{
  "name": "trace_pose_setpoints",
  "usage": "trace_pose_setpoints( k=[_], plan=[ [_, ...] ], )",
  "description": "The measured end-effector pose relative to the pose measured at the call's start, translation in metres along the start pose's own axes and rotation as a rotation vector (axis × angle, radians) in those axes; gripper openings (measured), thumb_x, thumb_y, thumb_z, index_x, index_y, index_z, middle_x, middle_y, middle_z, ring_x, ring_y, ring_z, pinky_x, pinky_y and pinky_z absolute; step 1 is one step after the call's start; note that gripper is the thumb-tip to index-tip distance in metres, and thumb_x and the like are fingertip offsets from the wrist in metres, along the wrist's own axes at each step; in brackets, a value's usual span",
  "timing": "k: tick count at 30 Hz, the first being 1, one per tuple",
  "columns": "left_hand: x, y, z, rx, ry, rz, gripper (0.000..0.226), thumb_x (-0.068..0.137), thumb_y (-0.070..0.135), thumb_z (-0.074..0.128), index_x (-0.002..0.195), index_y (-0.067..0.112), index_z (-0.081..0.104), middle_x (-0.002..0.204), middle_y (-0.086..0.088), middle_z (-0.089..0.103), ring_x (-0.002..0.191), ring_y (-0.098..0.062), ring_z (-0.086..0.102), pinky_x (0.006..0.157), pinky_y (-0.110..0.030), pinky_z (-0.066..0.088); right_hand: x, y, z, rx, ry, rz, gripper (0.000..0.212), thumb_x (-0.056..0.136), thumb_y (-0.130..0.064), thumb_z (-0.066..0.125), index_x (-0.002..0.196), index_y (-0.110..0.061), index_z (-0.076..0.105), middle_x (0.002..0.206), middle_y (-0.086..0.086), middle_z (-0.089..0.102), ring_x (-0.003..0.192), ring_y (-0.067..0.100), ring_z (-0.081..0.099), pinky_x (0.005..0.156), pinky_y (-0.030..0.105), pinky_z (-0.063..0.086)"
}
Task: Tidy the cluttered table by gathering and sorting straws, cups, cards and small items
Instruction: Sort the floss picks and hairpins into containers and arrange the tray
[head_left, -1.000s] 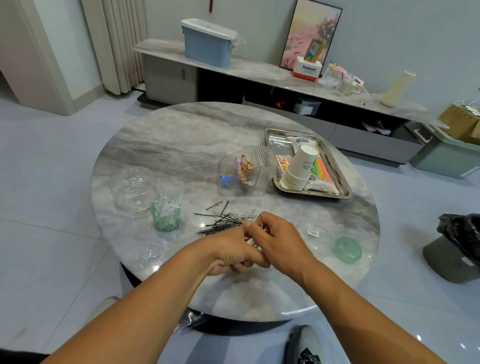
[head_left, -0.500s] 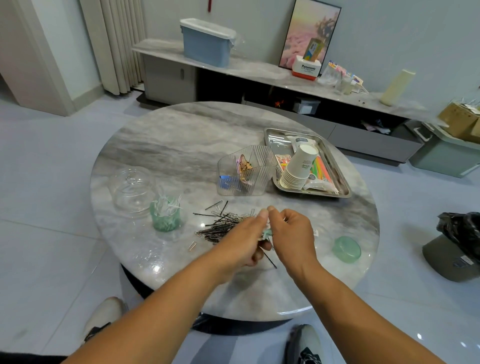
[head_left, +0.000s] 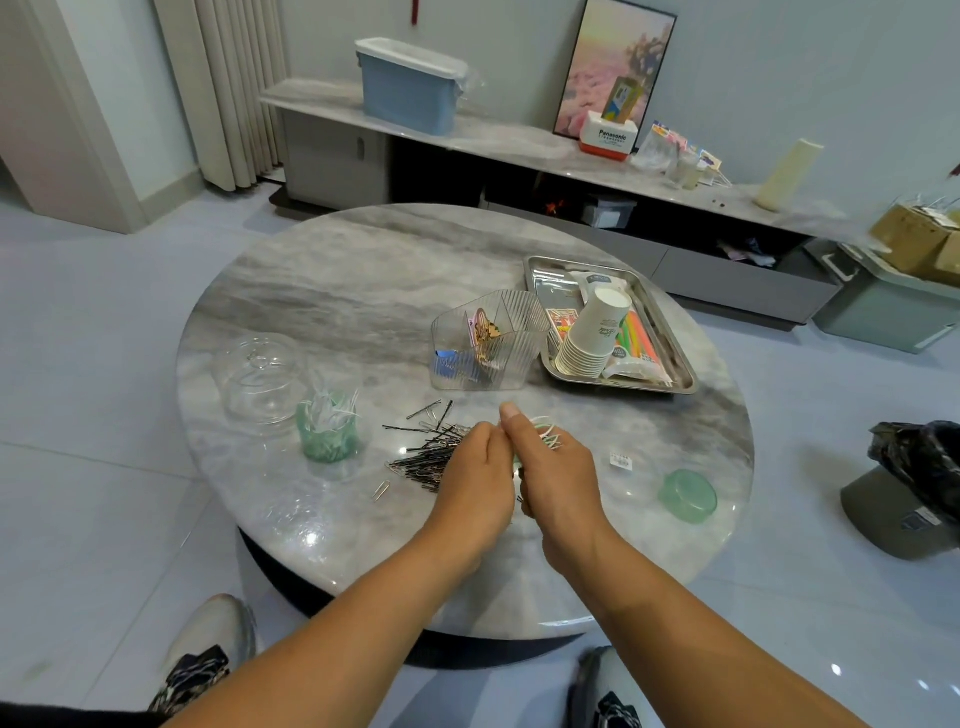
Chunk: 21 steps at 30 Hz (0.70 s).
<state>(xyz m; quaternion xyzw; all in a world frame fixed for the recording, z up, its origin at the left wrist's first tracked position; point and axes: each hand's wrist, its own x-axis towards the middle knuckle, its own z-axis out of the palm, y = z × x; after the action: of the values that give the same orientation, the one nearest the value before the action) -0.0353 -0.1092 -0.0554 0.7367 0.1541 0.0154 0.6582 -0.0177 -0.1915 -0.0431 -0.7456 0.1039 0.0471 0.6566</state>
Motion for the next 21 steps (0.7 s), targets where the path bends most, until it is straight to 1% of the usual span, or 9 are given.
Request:
trace_pose_setpoints(
  k=[2,4,6,8,12,15,17,19,21],
  plan=[
    [0.0,0.002,-0.002,0.108,0.013,0.077,0.043,0.108,0.041,0.031,0.083,0.017,0.057,0.082,0.002,0.061,0.08,-0.018,0.057,0.071,-0.036,0.041,0.001,0.0,0.001,0.039,0.073,-0.043,0.044,0.086,-0.049,0.074,0.059,-0.019,0.058,0.056,0.004,0.058,0.053,0.014,0.053,0.055,0.031,0.043],
    [0.0,0.004,-0.002,0.148,-0.022,0.069,0.051,0.109,0.043,0.027,0.096,0.015,0.067,0.095,0.001,0.068,0.093,-0.016,0.062,0.084,-0.037,0.046,0.002,-0.001,0.001,0.016,0.136,-0.102,0.044,0.087,-0.044,0.074,0.063,-0.012,0.059,0.062,0.012,0.062,0.058,0.017,0.057,0.062,0.041,0.049],
    [0.001,0.005,-0.001,0.123,-0.041,0.031,0.054,0.109,0.044,0.025,0.106,0.016,0.072,0.101,-0.001,0.071,0.098,-0.016,0.064,0.09,-0.036,0.048,0.003,-0.001,0.003,0.019,0.146,-0.11,0.039,0.088,-0.041,0.074,0.063,-0.015,0.058,0.063,0.009,0.062,0.059,0.016,0.058,0.063,0.043,0.051],
    [0.001,0.005,-0.001,0.127,-0.036,0.026,0.054,0.109,0.043,0.025,0.106,0.017,0.071,0.1,-0.001,0.071,0.097,-0.017,0.064,0.087,-0.035,0.048,0.003,0.0,0.005,0.08,0.113,-0.052,0.033,0.089,-0.039,0.073,0.068,-0.018,0.06,0.064,0.003,0.062,0.061,0.015,0.058,0.059,0.037,0.048],
    [0.001,0.003,-0.003,0.186,-0.051,0.064,0.054,0.11,0.039,0.024,0.095,0.015,0.07,0.093,-0.003,0.07,0.096,-0.022,0.065,0.082,-0.034,0.046,0.004,0.004,0.007,0.096,0.07,0.033,0.041,0.095,-0.037,0.064,0.081,0.001,0.061,0.069,0.005,0.065,0.067,0.017,0.063,0.065,0.037,0.05],
    [0.001,0.004,-0.007,0.148,-0.048,-0.009,0.059,0.108,0.049,0.023,0.094,0.019,0.072,0.093,0.0,0.072,0.092,-0.019,0.065,0.081,-0.033,0.045,0.007,0.002,0.007,0.137,0.139,0.074,0.038,0.098,-0.038,0.06,0.074,-0.008,0.064,0.066,0.008,0.069,0.06,0.018,0.065,0.057,0.031,0.049],
    [0.004,0.001,-0.015,0.088,0.066,-0.035,0.055,0.105,0.057,0.025,0.092,0.024,0.066,0.092,0.004,0.069,0.088,-0.015,0.063,0.079,-0.035,0.044,0.012,-0.003,0.006,0.182,0.19,0.127,0.036,0.099,-0.037,0.058,0.073,-0.012,0.061,0.056,0.003,0.064,0.045,0.012,0.058,0.045,0.023,0.042],
    [0.007,-0.008,-0.027,0.054,0.278,0.067,0.037,0.103,0.059,0.034,0.097,0.03,0.056,0.085,0.009,0.063,0.081,-0.01,0.061,0.073,-0.036,0.047,0.019,-0.007,0.003,0.222,0.223,0.192,0.034,0.099,-0.037,0.056,0.075,-0.013,0.06,0.046,-0.002,0.054,0.034,0.01,0.044,0.038,0.019,0.033],
    [0.01,-0.019,-0.041,0.03,0.463,0.2,0.024,0.1,0.055,0.048,0.098,0.031,0.045,0.074,0.01,0.054,0.063,-0.003,0.054,0.059,-0.033,0.044,0.023,-0.009,0.0,0.251,0.232,0.234,0.033,0.1,-0.037,0.055,0.078,-0.013,0.059,0.042,-0.003,0.046,0.031,0.01,0.034,0.036,0.02,0.027]
  ],
)
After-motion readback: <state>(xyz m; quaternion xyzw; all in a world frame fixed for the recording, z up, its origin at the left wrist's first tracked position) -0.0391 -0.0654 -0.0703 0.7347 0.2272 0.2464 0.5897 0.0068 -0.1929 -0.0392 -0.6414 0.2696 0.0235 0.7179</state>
